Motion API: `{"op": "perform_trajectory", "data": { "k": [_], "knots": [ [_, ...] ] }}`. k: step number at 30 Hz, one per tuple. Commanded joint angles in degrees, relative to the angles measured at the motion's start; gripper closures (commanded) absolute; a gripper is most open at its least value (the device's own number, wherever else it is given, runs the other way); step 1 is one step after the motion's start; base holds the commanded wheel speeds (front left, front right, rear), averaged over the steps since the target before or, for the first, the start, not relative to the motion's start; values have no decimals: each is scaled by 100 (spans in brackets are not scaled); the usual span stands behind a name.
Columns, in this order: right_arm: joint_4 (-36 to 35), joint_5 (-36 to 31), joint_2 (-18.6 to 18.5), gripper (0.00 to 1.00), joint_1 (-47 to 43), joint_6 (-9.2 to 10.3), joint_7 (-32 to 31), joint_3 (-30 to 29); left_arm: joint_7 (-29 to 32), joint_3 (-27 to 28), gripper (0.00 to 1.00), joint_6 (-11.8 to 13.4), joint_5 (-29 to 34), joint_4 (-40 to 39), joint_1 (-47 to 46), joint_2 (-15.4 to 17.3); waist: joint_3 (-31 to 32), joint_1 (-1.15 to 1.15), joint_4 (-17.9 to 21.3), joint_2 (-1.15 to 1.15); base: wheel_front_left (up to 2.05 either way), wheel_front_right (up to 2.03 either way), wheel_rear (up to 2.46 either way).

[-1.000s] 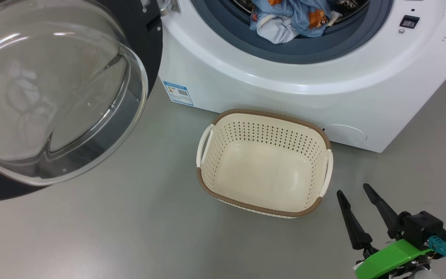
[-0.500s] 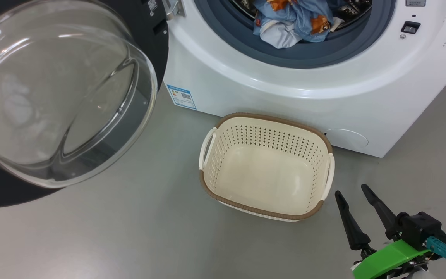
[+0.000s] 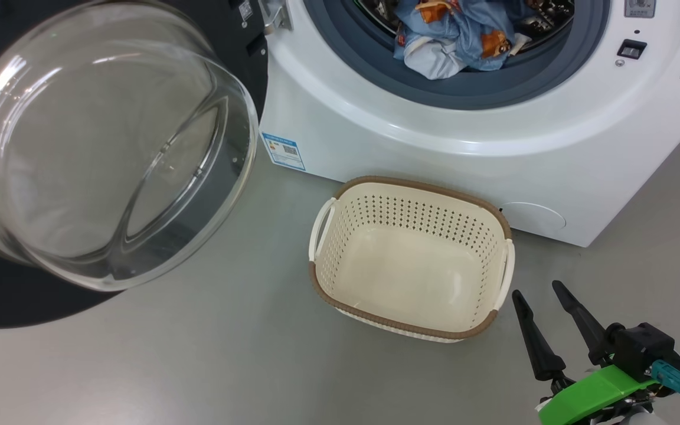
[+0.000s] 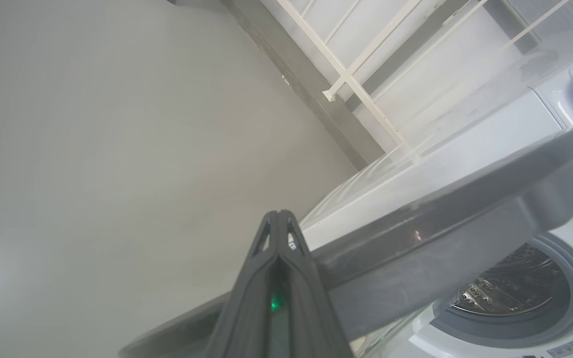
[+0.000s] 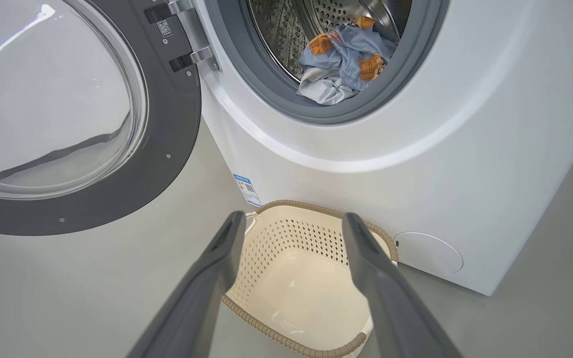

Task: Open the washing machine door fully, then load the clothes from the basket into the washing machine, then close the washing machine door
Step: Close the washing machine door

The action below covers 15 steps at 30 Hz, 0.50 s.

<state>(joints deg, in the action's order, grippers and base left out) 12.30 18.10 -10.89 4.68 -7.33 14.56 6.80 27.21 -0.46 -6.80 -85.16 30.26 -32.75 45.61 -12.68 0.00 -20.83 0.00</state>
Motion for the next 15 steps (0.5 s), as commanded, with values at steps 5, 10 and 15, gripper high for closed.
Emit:
{"op": "perform_trajectory", "data": {
  "k": [5, 10, 15],
  "knots": [
    [-107, -39, 14, 0, -46, -16, 44, 110, 391, 18, 100, -69, -278, -512, 45, 298, 61, 0, -39, 0, 0, 0, 0],
    [-110, -42, 31, 0, -60, -16, 44, 88, 586, -20, 100, -69, -401, -689, 128, 320, 87, 0, -69, 0, 0, 0, 0],
    [-111, -43, 42, 0, -71, -16, 44, 72, 841, -9, 100, -69, -577, -919, 242, 349, 121, 0, -84, 0, 0, 0, 0]
  ]
}}
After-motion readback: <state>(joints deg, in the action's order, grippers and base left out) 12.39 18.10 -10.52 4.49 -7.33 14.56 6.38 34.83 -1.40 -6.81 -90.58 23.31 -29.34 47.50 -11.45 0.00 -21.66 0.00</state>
